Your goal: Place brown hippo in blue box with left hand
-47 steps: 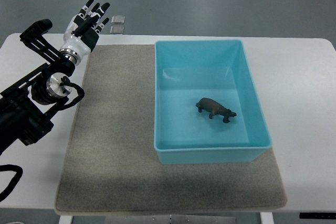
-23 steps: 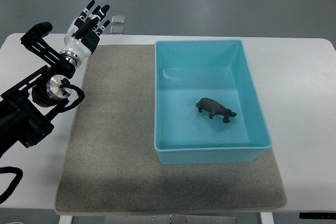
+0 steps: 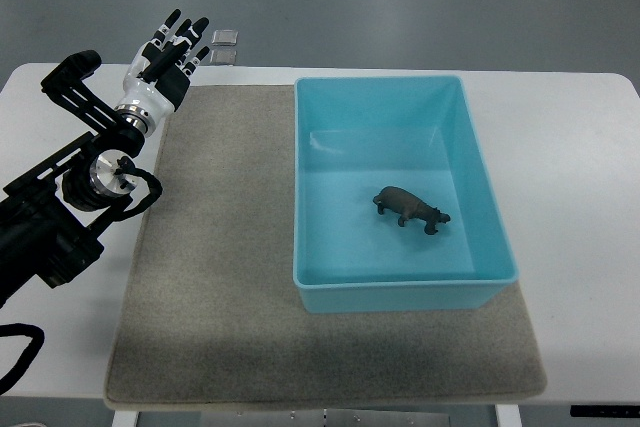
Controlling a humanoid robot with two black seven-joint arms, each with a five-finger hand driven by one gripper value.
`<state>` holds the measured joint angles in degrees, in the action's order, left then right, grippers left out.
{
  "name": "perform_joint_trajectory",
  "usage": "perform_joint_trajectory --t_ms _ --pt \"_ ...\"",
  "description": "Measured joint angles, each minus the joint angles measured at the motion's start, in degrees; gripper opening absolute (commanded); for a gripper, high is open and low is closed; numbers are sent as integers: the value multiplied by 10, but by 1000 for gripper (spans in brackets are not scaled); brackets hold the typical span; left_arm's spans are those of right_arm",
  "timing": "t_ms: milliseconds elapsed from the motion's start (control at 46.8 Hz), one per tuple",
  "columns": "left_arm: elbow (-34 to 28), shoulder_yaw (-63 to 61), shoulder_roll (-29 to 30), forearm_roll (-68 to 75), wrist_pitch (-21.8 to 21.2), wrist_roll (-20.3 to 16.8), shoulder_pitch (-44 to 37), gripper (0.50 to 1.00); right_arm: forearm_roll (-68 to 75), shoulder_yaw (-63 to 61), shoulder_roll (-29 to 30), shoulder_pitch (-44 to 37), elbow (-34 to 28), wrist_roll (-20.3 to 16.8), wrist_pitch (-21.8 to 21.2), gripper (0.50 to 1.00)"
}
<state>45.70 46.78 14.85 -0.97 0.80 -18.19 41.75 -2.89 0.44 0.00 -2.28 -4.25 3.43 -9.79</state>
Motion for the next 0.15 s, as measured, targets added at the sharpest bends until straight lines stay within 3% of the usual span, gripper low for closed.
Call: perform_joint_trajectory --t_ms 150 --pt "0 0 0 1 0 0 0 996 -1 -1 0 0 -4 0 -6 936"
